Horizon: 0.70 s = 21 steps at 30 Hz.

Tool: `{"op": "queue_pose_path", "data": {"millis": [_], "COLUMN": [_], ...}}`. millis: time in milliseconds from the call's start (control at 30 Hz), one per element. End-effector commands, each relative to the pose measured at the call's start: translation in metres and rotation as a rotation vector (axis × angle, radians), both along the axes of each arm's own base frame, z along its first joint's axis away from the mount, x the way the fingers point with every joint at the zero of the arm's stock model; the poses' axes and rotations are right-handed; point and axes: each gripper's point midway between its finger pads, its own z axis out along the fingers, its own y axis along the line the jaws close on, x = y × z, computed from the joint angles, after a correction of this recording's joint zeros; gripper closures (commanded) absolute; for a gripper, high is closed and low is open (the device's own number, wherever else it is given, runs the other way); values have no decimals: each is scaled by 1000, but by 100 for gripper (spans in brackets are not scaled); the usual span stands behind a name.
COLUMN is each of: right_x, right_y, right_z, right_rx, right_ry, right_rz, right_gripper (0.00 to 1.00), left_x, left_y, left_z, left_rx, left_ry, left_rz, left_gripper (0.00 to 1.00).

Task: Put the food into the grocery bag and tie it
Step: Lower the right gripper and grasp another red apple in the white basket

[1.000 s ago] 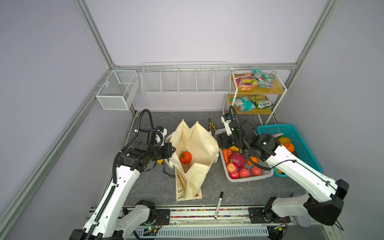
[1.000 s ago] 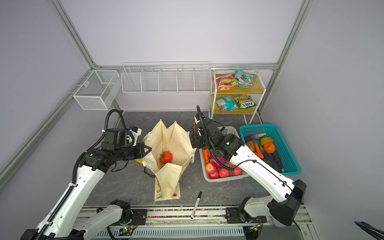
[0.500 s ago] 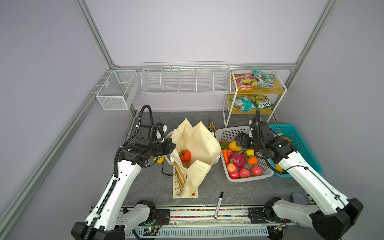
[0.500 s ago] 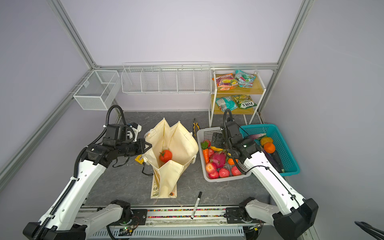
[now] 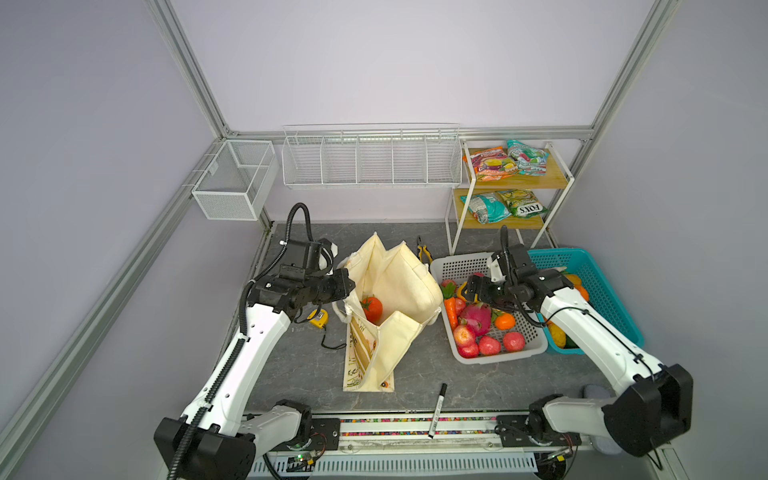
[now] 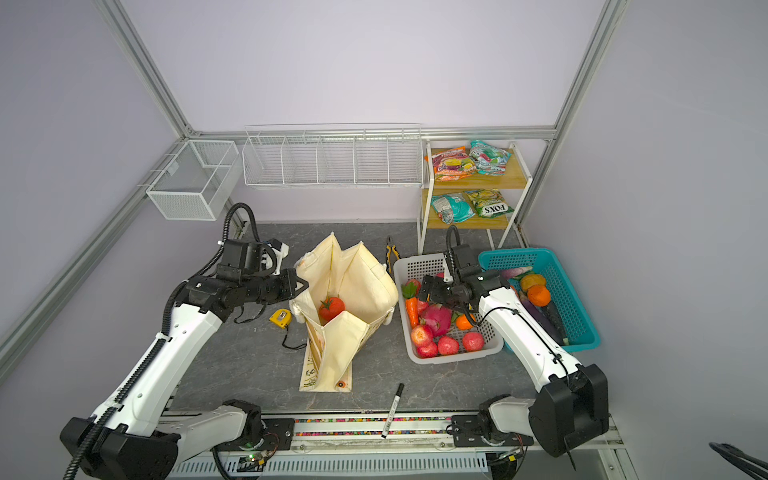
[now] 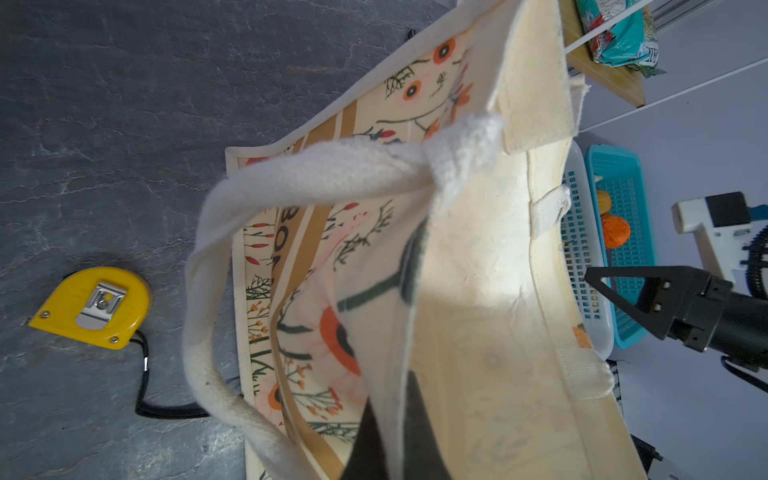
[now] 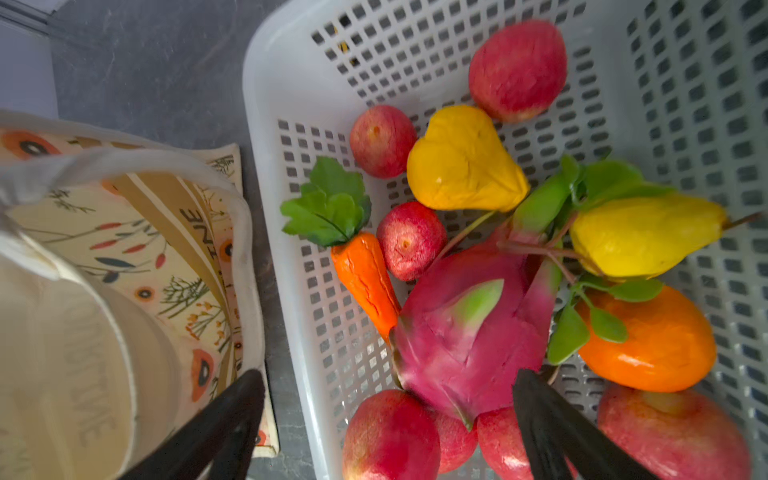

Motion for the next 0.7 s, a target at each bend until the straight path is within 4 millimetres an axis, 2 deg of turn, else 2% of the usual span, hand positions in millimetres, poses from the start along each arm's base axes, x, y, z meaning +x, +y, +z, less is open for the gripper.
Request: {"op": "queue_pose_path", "data": {"millis": [0,133,433,667], "right_x": [-25,-41,-58,-72], "right_y": [9,14,18,18], "right_z": [-8,-21,-52,-64], "right_rx": [39,23,-8,-25], "right_ry": [73,117,226,272], "right_rz": [9,-4,-50,-90], "right_gripper": [2,0,8,11], "left_x": [6,4,0,-5], "left_y": [-1,-1,-7,-12], "left_z": [22,23,21,20], "left_rx": [3,8,16,12], "left_ry": [-77,-89,-96,-108], "left_rz": [-8,-26,-99,-158], "left_gripper": [100,100,100,100]}}
